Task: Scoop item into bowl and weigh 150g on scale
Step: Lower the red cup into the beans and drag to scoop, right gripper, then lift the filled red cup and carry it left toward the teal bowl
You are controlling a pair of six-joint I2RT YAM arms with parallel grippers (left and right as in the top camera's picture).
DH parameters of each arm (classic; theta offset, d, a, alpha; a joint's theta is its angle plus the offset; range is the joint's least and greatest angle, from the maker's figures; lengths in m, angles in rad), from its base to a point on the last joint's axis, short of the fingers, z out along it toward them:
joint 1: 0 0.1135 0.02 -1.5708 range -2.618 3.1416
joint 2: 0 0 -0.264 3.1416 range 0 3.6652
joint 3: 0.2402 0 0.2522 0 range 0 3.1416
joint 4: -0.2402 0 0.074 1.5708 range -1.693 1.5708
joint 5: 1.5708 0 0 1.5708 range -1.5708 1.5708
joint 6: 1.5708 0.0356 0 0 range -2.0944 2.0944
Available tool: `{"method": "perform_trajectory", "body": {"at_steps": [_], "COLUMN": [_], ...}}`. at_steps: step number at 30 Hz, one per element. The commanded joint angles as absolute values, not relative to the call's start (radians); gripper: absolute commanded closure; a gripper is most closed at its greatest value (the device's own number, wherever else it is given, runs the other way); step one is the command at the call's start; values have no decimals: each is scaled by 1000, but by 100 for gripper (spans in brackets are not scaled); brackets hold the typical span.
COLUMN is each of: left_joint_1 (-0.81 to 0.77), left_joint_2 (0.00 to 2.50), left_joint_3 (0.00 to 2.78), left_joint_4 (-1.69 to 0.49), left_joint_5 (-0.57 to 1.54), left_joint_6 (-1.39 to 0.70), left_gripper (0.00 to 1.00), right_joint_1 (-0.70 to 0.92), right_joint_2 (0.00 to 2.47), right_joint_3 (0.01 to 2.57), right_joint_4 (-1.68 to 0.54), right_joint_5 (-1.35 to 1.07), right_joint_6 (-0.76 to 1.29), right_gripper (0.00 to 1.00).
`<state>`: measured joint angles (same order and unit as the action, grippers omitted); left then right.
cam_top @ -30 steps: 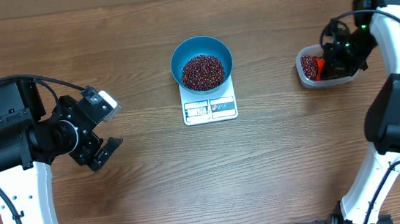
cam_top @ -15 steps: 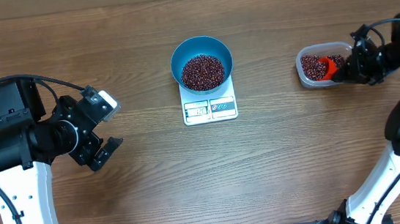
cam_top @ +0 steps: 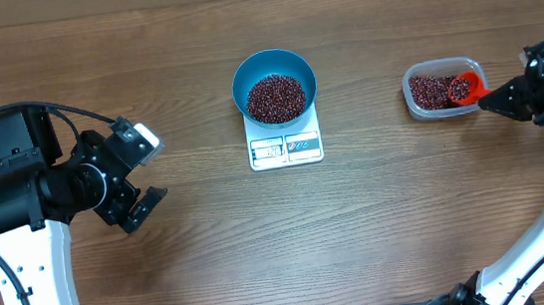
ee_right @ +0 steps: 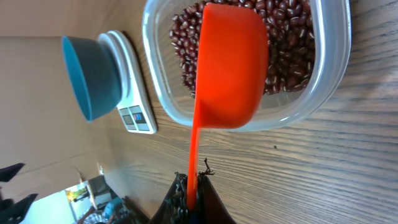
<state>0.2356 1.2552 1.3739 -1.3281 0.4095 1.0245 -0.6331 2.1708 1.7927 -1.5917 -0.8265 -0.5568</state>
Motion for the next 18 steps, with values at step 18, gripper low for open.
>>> {"method": "perform_trajectory", "body": {"at_steps": [18], "left_joint_1": [236], "left_joint_2": [1257], "left_joint_3": [1376], "left_joint_4": [-1331], "left_joint_5": [403], "left_joint_6": [1059], "left_gripper": [0], "right_joint_1": [-547], "right_joint_2": [2172], "right_joint_3": [1791], "right_joint_4": [-1695], "right_joint_5": [-1269], "right_joint_6": [-659], "right_gripper": [96]}}
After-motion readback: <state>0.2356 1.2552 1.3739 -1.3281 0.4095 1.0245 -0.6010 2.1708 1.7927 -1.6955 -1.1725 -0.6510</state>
